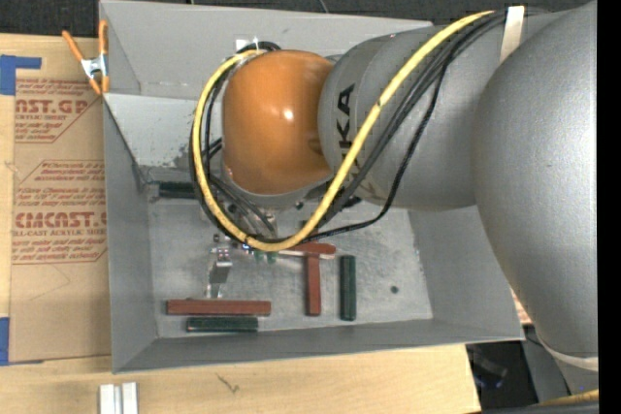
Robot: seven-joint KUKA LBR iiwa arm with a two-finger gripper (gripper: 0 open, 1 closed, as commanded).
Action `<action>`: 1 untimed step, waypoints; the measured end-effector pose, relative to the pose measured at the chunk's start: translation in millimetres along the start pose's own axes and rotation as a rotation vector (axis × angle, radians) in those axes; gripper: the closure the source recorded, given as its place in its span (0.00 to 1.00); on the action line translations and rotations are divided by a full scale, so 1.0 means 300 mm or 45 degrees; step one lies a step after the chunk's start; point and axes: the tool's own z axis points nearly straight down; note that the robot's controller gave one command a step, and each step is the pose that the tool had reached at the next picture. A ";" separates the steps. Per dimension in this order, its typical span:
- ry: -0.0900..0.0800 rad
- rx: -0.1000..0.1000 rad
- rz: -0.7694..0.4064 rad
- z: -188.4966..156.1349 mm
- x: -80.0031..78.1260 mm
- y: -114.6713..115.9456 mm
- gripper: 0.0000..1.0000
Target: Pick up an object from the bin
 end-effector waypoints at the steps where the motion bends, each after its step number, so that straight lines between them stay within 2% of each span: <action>1: 0.000 0.000 0.000 0.000 0.000 0.000 0.00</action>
Offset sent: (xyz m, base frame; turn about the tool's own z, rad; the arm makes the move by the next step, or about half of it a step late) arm -0.0232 -0.0407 -0.1246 -0.2195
